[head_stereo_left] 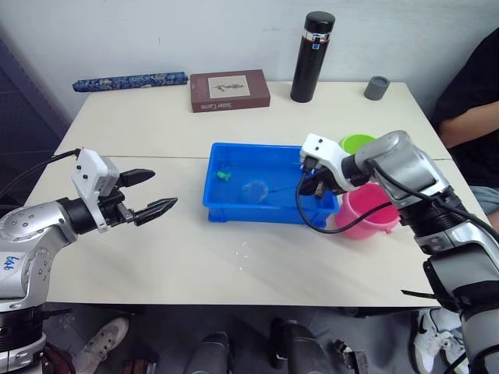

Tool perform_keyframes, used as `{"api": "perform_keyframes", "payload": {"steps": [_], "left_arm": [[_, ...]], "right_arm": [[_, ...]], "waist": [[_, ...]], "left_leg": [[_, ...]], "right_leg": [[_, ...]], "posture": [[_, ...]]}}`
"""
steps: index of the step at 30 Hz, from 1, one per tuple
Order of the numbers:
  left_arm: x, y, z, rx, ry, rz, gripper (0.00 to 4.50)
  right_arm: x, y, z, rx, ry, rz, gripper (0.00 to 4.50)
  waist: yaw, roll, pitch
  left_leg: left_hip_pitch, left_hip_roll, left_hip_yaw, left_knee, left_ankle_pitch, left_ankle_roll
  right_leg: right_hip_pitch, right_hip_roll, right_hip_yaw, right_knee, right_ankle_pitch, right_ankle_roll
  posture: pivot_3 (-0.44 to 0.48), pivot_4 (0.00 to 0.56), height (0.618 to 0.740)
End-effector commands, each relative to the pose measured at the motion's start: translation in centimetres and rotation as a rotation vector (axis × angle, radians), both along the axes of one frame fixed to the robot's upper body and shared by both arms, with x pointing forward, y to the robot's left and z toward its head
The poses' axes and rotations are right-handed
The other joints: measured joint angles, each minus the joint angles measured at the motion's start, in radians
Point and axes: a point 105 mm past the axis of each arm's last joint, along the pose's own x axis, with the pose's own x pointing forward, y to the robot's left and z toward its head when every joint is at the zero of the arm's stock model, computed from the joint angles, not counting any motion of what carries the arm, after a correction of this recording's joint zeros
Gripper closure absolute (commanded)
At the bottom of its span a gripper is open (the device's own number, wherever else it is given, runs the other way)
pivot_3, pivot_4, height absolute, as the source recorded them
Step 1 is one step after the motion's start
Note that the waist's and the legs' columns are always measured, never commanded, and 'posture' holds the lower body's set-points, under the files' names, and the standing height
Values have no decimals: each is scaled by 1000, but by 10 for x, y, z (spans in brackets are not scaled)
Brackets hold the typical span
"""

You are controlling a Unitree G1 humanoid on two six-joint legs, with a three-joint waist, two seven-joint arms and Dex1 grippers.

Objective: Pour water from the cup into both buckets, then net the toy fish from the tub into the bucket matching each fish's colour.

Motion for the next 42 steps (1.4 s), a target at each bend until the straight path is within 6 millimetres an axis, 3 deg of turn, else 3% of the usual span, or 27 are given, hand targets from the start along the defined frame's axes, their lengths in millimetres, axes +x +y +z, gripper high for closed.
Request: {"api": "perform_keyframes", "payload": {"steps": [1,12,21,30,37,42], "left_arm": [[-3,3,13,0,-55,9,28],[4,24,7,11,-49,139,28],[3,30,6,12,-31,201,28],[4,29,8,15,-33,208,28],[5,28,8,18,-32,207,28],[7,24,9,20,-31,182,28]], "right_arm": [[7,7,9,-25,-37,-22,4500],[12,57,-1,-4,-58,-19,4500],[19,79,-2,39,-71,-68,4500],[24,91,-2,79,-62,-130,4500],[28,108,7,217,-73,-157,4500],[29,101,21,286,-87,-164,4500]], "waist": [[-1,0,0],[-10,0,0],[-25,0,0],[-26,0,0],[-31,0,0],[-32,0,0]], "left_leg": [[0,0,0,0,0,0],[0,0,0,0,0,-1],[0,-1,0,0,0,-1],[0,-1,0,-1,0,-1],[0,-1,0,-2,0,-1],[0,-1,0,-2,0,-1]], "right_leg": [[0,0,0,0,0,0],[-1,0,0,2,0,0],[-1,0,0,2,0,0],[-2,0,0,2,0,-1],[-2,0,0,2,0,-1],[-2,0,0,2,-1,-1]], "posture": [[0,150,739],[0,150,739],[0,150,739],[0,150,739],[0,150,739],[0,150,739]]}}
